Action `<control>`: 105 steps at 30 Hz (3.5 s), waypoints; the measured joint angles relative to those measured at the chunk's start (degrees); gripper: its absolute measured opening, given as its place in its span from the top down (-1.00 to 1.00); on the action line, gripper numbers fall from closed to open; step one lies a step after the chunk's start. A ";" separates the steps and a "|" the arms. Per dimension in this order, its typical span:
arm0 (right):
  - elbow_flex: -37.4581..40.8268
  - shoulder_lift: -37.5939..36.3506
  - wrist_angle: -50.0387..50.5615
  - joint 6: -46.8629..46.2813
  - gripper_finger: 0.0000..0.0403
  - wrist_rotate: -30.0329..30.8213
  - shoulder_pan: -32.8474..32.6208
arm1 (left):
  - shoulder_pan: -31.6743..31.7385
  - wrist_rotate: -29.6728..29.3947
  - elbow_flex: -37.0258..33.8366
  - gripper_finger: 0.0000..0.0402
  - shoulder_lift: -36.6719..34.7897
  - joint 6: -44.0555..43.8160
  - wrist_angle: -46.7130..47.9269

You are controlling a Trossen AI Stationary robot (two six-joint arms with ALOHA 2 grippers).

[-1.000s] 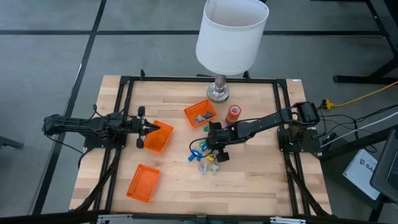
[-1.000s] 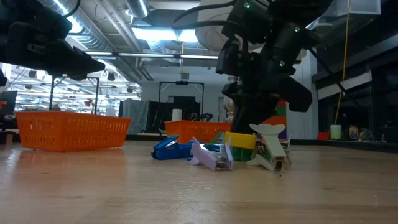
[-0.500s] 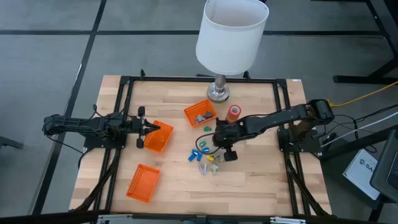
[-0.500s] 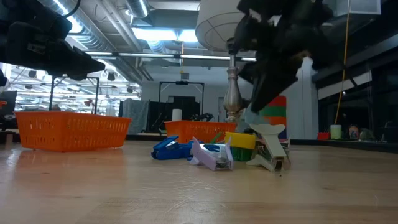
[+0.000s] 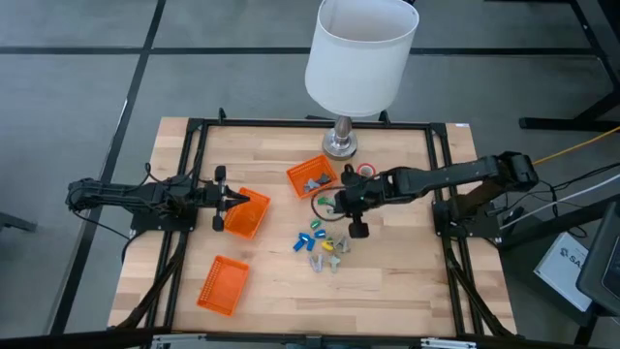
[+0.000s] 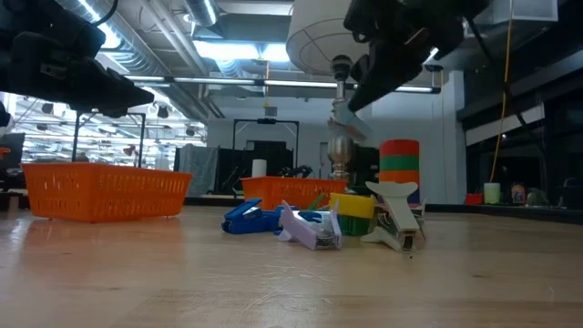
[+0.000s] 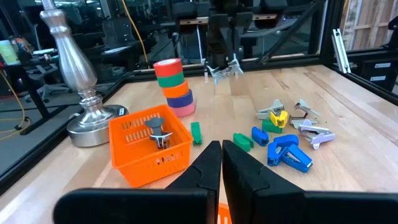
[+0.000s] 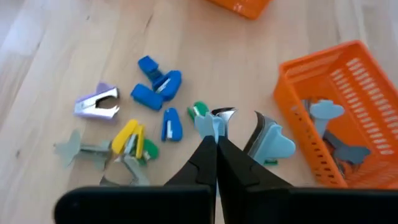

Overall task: Pick and place Stapler, Stapler remover, tape
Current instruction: Put the light blue staple remover into the top orange bin, then put the gray staple remover into the top orange bin

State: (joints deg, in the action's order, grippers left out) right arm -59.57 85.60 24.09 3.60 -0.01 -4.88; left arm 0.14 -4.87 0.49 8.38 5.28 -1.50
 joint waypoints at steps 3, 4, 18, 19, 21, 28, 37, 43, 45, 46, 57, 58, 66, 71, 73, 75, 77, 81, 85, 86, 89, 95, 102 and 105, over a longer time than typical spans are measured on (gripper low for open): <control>0.00 0.00 -1.42 -0.71 1.00 -0.04 1.48 | 0.02 -0.01 -0.02 0.94 0.02 0.00 0.02; 0.00 -0.02 -2.05 -1.25 1.00 -0.02 2.04 | 0.00 0.00 -0.02 0.94 0.02 -0.02 0.02; -0.02 0.00 -13.25 -3.63 1.00 0.42 7.35 | 0.01 0.00 0.00 0.95 0.01 0.00 0.02; -0.02 0.00 -13.65 -3.63 1.00 0.43 7.54 | 0.02 -0.01 0.00 0.95 0.02 0.00 0.02; -0.02 0.00 -13.79 -3.63 1.00 0.42 8.06 | 0.02 0.01 0.00 0.95 0.02 0.00 0.02; -0.02 0.00 -13.30 -5.13 1.00 0.42 10.17 | 0.00 0.00 -0.01 0.94 0.02 0.00 0.02; -0.02 0.05 -10.77 -7.87 1.00 0.42 11.49 | 0.00 -0.01 -0.02 0.94 0.01 0.00 0.02; -0.04 0.05 -11.03 -9.10 1.00 0.45 12.23 | 0.02 0.01 -0.01 0.95 0.01 0.00 0.02; -0.08 0.34 -11.09 -9.64 1.00 1.43 12.53 | 0.02 0.00 0.00 0.94 0.02 0.00 0.02; -0.11 0.70 -11.28 -9.67 1.00 2.23 12.63 | 0.02 -0.01 -0.02 0.94 0.02 0.00 0.02; -0.11 10.72 -14.36 -7.23 1.00 3.43 13.53 | 0.00 0.00 -0.02 0.94 0.01 0.00 0.00; -0.11 11.48 -15.57 -6.51 1.00 3.43 13.63 | 0.02 0.01 -0.01 0.94 0.01 0.00 0.01; -0.11 13.96 -22.58 -4.60 1.00 3.45 16.75 | 0.00 -0.01 0.00 0.94 0.02 0.00 0.02; -0.09 14.15 -22.62 -4.67 0.98 3.45 18.82 | 0.00 -0.01 0.00 0.94 0.02 0.00 0.02; -0.09 14.15 -22.44 -4.86 0.94 3.49 19.18 | 0.02 0.00 -0.01 0.95 0.01 0.00 0.02; -0.09 14.15 -22.44 -4.68 0.90 3.50 19.18 | 0.02 0.01 -0.01 0.95 0.01 0.00 0.02; -0.09 14.15 -22.44 -4.64 0.86 3.49 19.11 | 0.00 0.00 0.00 0.94 0.01 0.00 0.01; -0.09 14.15 -22.54 -4.64 0.80 5.30 19.10 | 0.01 0.00 -0.01 0.94 0.02 0.00 0.02; -0.09 14.15 -22.40 -4.66 0.74 7.98 19.12 | 0.01 0.01 0.00 0.95 0.02 0.00 0.01; -0.09 14.15 -22.40 -4.66 0.72 7.98 19.12 | 0.00 0.01 0.00 0.95 0.00 -0.02 0.00; -0.09 14.15 -22.49 -4.91 0.66 7.97 19.12 | 0.01 0.01 -0.02 0.94 0.01 -0.01 0.01; -0.09 14.15 -22.43 -7.97 0.51 6.03 19.12 | 0.02 0.01 0.00 0.95 0.02 0.00 0.00; -0.07 14.15 -21.07 -7.83 0.45 2.95 16.25 | 0.02 0.01 -0.02 0.94 0.02 0.00 0.02; -0.04 14.15 -20.61 -7.81 0.45 2.95 14.69 | 0.01 0.01 -0.01 0.95 0.02 0.00 0.02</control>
State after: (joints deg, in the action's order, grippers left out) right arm -59.61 99.74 3.48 -4.21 2.94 9.81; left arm 0.15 -4.86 0.48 8.40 5.28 -1.48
